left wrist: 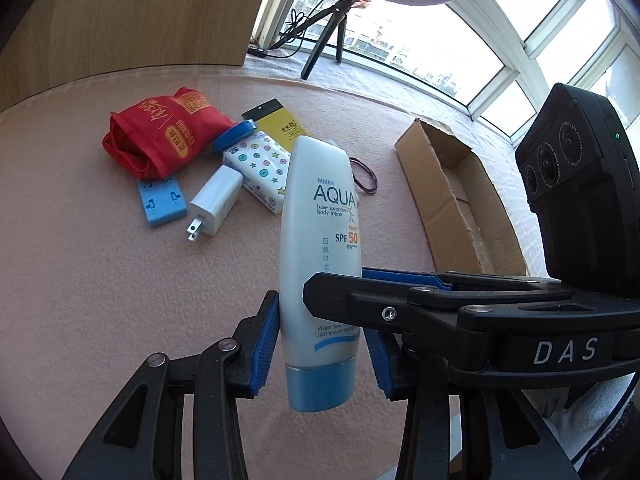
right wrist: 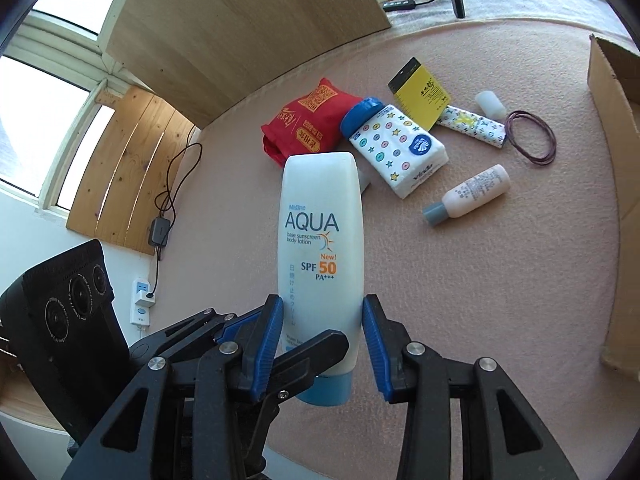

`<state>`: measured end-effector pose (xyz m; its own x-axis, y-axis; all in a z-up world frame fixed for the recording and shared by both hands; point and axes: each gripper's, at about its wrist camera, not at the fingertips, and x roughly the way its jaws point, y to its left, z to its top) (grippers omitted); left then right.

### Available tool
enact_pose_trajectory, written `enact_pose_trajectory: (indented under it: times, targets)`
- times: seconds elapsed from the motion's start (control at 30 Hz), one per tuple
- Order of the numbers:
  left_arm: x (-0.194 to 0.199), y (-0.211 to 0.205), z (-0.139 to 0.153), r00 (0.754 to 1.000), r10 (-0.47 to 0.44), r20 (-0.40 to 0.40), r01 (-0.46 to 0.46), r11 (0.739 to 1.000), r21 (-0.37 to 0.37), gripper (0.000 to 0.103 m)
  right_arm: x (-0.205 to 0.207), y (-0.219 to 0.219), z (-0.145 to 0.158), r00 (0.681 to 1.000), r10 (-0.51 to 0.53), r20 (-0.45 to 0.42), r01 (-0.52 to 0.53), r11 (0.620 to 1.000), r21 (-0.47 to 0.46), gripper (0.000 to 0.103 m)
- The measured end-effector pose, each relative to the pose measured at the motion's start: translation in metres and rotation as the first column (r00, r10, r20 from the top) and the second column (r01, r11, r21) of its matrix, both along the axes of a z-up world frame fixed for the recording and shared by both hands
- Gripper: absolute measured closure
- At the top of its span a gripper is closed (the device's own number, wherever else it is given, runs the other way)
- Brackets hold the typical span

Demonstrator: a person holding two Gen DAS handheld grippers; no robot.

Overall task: Organize objects
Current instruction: 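Carry the sunscreen tube with the left tool over the cardboard box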

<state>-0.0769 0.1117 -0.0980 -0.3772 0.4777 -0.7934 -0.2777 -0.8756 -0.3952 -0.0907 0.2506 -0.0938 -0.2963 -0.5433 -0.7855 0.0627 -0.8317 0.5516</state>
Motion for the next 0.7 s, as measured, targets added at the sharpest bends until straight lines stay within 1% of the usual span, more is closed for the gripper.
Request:
enact_pose_trajectory:
  times: [0.17,0.37,0.57,0.7]
  targets:
    - [-0.013,0.056,0.019,0.996,-0.077,-0.047,0.077,0.997,0.014,0.059,0.007,0.053,0.021,0.995,-0.089,-0.05,0.09,0.996,0.019,0.065]
    - [-0.02,0.127,0.036,0.983,-0.159,-0.091,0.162,0.986,0.032,0.059,0.017,0.112,0.038,0.978,-0.188,-0.094,0.193,0.98,0.046,0.065]
    - [-0.03,0.191,0.038,0.966,-0.237,-0.102,0.241,0.97,0.037,0.058,0.025,0.164,0.039,0.959,-0.264,-0.101,0.271,0.961,0.058,0.065]
    - [-0.033,0.226,0.036,0.957,-0.269,-0.106,0.273,0.961,0.032,0.058,0.026,0.19,0.036,0.948,-0.303,-0.099,0.311,0.948,0.072,0.065]
